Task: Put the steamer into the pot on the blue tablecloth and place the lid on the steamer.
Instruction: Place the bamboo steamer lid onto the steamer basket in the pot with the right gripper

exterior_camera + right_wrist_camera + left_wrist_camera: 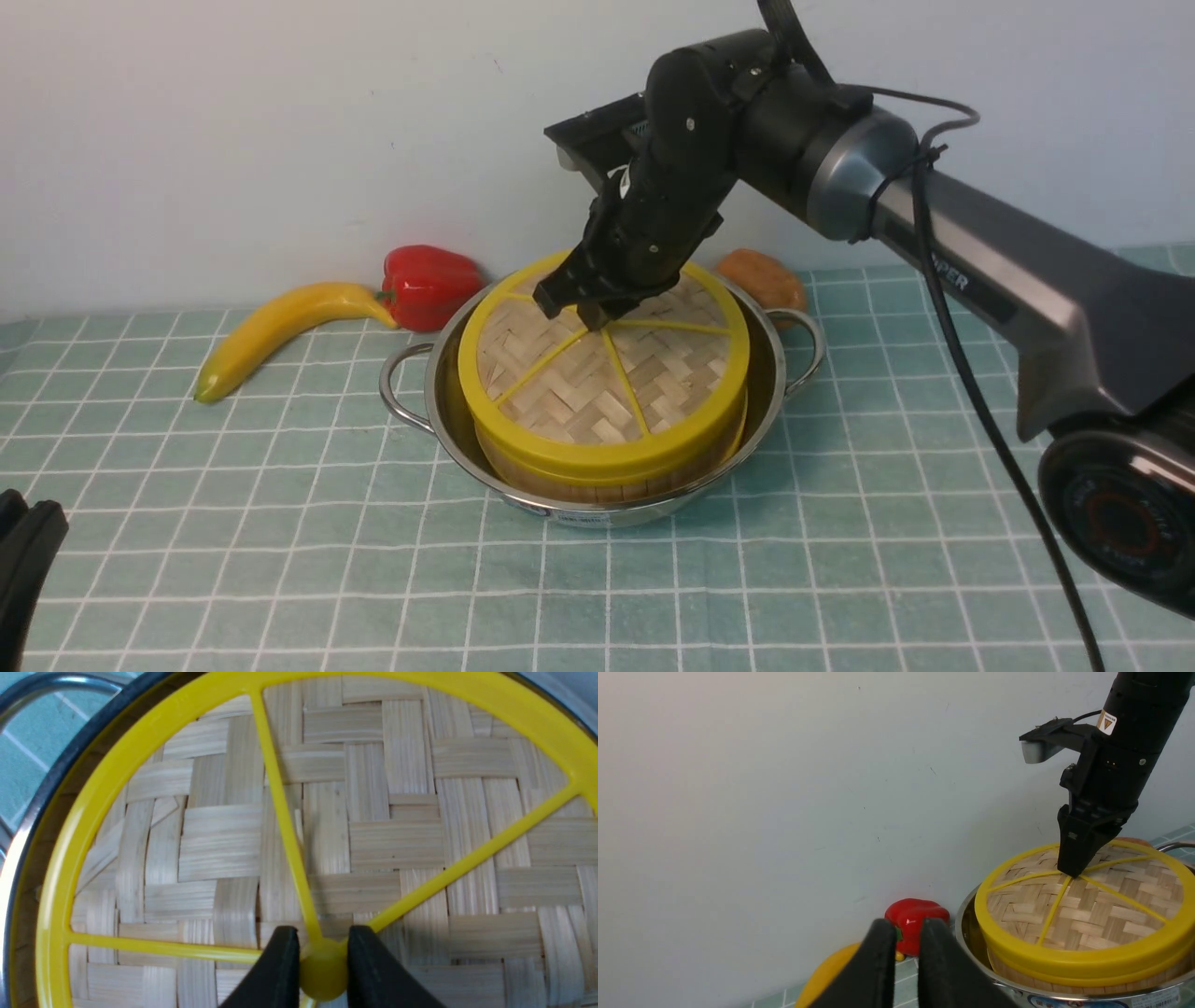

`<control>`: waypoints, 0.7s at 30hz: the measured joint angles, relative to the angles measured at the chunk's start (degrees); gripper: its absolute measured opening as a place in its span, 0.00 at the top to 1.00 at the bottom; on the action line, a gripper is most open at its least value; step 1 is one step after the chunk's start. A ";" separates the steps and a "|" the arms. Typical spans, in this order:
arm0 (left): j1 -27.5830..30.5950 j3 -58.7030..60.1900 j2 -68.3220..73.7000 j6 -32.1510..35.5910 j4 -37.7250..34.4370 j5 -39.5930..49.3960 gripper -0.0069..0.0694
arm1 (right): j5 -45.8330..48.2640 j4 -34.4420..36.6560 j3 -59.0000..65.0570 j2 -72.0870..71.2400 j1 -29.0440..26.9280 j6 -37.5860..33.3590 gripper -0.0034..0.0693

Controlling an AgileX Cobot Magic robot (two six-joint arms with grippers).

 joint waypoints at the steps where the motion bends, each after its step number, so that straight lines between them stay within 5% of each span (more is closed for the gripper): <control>1: 0.00 0.00 0.00 0.00 0.00 0.00 0.81 | 0.00 0.00 0.00 0.00 0.00 0.00 0.75; 8: 0.00 0.00 0.00 0.00 0.00 0.00 0.81 | -0.16 0.05 0.00 0.00 0.00 0.00 0.73; 21: 0.00 0.00 0.00 0.00 0.00 0.00 0.81 | 0.70 0.29 -1.26 0.00 0.07 -0.17 0.40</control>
